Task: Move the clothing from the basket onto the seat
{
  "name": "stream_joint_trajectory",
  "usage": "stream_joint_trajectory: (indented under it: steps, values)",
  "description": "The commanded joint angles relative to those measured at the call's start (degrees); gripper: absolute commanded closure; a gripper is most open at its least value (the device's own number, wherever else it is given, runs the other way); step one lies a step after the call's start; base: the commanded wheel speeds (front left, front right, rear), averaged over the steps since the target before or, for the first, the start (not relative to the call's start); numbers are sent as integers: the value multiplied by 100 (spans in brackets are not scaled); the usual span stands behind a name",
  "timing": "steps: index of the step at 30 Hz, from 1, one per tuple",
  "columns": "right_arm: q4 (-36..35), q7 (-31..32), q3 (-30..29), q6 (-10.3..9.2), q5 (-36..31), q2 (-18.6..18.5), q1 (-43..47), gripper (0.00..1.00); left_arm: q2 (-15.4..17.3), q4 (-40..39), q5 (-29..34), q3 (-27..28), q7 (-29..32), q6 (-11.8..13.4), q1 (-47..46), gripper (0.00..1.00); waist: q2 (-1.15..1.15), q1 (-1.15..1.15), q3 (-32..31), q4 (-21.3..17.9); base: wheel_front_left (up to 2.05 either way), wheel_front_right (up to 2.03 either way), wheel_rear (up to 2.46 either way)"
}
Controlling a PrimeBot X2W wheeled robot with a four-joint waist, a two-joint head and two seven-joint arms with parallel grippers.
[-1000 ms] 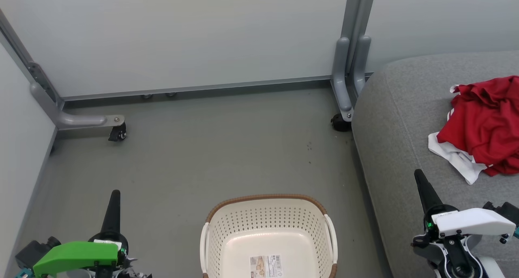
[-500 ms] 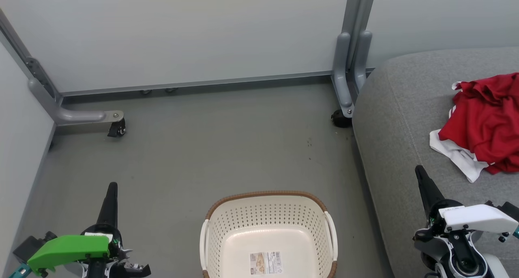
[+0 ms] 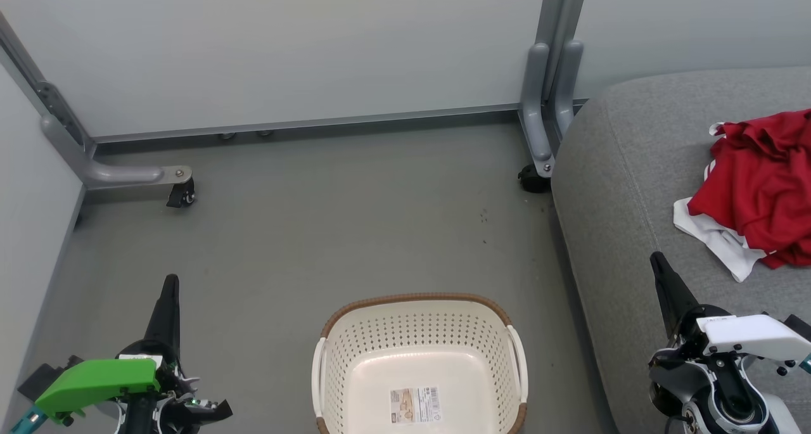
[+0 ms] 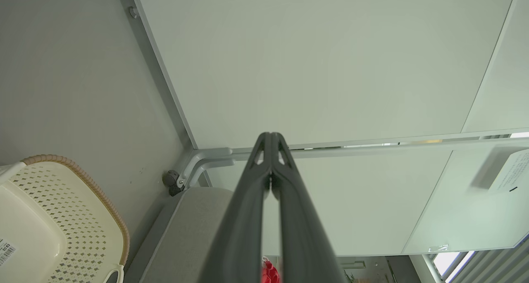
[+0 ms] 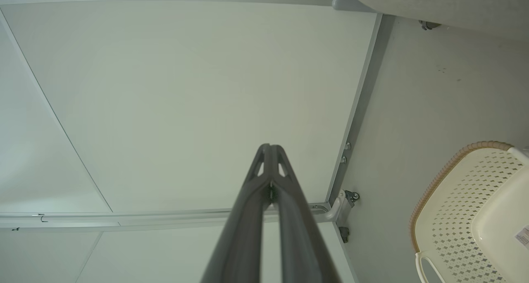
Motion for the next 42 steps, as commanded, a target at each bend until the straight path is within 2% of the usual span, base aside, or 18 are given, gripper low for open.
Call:
stream_joint_trajectory:
  steps: [1,7,42]
  values:
    - [21,40,-24,2,121,12,-104,100,18,31,-132,40,33,-47,-135,100,0,0,9,1,0,0,0]
    - [48,104,-66,2,327,27,-130,100,8,63,-326,82,89,-57,-190,100,0,0,43,2,0,0,0]
    - [50,142,-126,2,241,72,-120,100,-60,62,-217,151,149,-52,-187,100,0,0,43,2,0,0,0]
